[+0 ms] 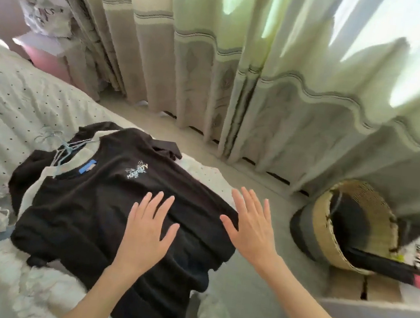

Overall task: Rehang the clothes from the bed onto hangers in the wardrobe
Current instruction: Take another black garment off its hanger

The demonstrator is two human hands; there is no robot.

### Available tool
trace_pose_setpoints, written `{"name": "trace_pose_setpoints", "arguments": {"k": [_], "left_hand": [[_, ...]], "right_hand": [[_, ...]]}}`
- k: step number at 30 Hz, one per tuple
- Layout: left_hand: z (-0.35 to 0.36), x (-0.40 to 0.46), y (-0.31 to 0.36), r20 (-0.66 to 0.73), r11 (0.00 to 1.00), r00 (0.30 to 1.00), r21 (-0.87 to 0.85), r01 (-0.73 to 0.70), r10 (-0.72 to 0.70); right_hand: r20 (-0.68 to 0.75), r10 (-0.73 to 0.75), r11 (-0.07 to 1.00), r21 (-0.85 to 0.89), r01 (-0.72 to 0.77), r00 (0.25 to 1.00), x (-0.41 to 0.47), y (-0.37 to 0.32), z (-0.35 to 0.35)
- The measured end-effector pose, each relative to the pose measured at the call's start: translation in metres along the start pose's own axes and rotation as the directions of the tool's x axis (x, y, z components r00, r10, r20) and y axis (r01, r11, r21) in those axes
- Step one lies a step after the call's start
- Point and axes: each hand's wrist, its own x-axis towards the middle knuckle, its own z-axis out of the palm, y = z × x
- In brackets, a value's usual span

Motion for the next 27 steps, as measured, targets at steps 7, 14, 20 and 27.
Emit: {"name": "trace_pose_setpoints", "arguments": {"k": [7, 14, 20, 27], "left_hand": [[0.015, -0.017, 0.127, 0.077, 0.882, 0.882, 0.042, -0.469, 0.465], [0.048, -0.066, 0.284, 0.106, 0.625, 0.620, -0.027, -0.780, 0.778], [0.112, -0.157, 0.402, 0.189, 0.519, 0.489, -0.174, -0.837, 0.852], [0.146, -0.234, 0.533, 0.171, 0.329, 0.287, -0.320, -0.889, 0.943]], "right_hand": [[-0.242, 0.434, 0.899, 0.061, -0.433, 0.868, -0.172, 0.100, -0.041], [-0.340, 0.704, 0.697, 0.161, -0.699, 0.624, -0.341, 0.167, -0.071], [-0.380, 0.844, 0.487, 0.245, -0.838, 0.379, -0.471, 0.226, -0.071], [-0.462, 0.877, 0.285, 0.276, -0.918, 0.133, -0.573, 0.276, -0.092]]}}
